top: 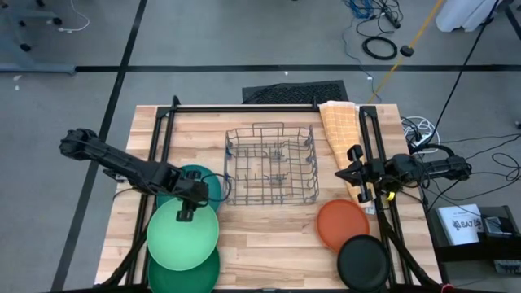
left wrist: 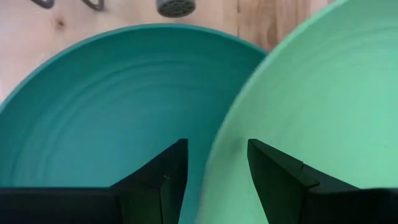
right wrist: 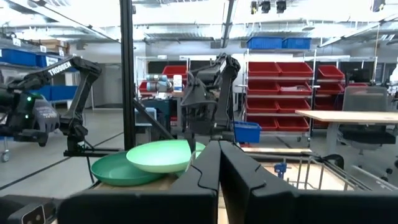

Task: Sort dishes
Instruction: Put the light green plate in the dishwasher rack

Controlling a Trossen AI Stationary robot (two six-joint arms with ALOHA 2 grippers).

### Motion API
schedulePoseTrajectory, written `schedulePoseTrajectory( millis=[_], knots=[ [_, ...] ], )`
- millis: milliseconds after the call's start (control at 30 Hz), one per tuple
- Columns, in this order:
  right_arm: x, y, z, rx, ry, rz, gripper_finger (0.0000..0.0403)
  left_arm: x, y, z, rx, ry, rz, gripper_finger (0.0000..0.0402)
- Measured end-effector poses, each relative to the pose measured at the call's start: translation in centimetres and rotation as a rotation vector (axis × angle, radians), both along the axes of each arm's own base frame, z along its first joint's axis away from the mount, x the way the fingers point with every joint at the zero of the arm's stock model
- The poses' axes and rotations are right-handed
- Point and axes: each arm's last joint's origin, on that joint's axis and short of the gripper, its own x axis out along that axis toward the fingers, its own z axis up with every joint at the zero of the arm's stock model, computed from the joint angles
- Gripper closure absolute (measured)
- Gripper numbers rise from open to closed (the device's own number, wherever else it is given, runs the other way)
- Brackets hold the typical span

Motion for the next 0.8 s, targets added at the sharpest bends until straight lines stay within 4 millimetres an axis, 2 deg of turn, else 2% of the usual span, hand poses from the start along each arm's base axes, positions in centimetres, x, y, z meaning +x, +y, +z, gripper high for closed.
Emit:
schedulePoseTrajectory(
  millis=[267, 533, 667, 800],
  knots=[
    [0.0, -0.1, 0.0, 0.010, -0.001, -0.034, 0.0403, 0.2, 0.2, -0.2, -0.037, 0.025, -0.013, 0.0223],
    [0.0, -0.1, 0.0, 0.034, 0.001, -0.042, 0.0403, 0.7, 0.0, -1.3, -0.028, 0.093, -0.017, 0.0228],
    [0.0, -0.1, 0.0, 0.034, 0.002, -0.042, 0.0403, 0.9, 0.0, -1.8, -0.023, 0.124, -0.017, 0.0256],
    [0.0, -0.1, 0.0, 0.034, 0.002, -0.043, 0.0403, 1.0, -0.1, -2.0, -0.018, 0.136, -0.016, 0.0309]
  ],
)
